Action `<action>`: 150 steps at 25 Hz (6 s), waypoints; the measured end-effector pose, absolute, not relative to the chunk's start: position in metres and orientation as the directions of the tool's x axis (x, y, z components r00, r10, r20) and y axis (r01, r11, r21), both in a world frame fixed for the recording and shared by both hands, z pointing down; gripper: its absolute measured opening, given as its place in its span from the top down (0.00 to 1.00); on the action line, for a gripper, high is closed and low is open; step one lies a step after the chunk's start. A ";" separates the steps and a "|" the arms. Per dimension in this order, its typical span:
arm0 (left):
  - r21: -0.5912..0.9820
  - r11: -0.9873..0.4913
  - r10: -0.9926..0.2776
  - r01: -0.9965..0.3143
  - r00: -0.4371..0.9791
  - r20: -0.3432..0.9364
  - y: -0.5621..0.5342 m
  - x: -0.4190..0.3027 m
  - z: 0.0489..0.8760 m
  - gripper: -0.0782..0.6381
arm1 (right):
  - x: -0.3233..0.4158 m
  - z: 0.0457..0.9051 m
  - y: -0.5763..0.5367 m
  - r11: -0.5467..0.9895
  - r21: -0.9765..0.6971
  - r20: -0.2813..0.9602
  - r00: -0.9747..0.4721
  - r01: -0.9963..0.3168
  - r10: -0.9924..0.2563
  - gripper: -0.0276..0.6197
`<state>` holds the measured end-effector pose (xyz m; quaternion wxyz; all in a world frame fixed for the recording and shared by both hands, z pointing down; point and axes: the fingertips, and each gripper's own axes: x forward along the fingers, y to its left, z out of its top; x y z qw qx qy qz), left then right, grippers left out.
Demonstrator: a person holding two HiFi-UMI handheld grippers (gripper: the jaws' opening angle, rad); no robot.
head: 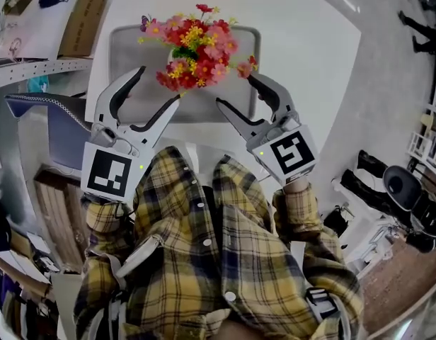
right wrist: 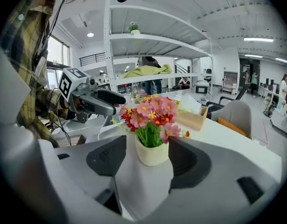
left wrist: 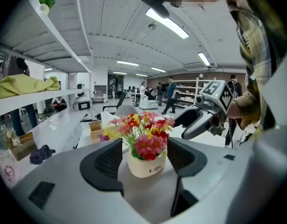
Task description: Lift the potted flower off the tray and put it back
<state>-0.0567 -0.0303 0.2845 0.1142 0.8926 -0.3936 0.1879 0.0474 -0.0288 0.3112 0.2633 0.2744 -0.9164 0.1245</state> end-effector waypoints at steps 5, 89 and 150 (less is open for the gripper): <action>0.063 -0.707 -0.589 -0.704 0.636 0.499 -0.022 -0.058 0.322 0.45 | 0.048 0.336 -0.033 0.822 -0.093 0.578 -0.703 -0.561 -0.415 0.52; 0.071 -0.877 -0.375 -0.476 0.768 0.519 -0.061 -0.018 0.399 0.37 | 0.023 0.391 -0.059 0.850 0.097 0.546 -0.686 -0.519 -0.481 0.38; 0.048 -0.787 -0.506 -0.615 0.688 0.521 -0.058 -0.015 0.394 0.37 | 0.024 0.384 -0.063 0.882 0.035 0.459 -0.776 -0.470 -0.432 0.38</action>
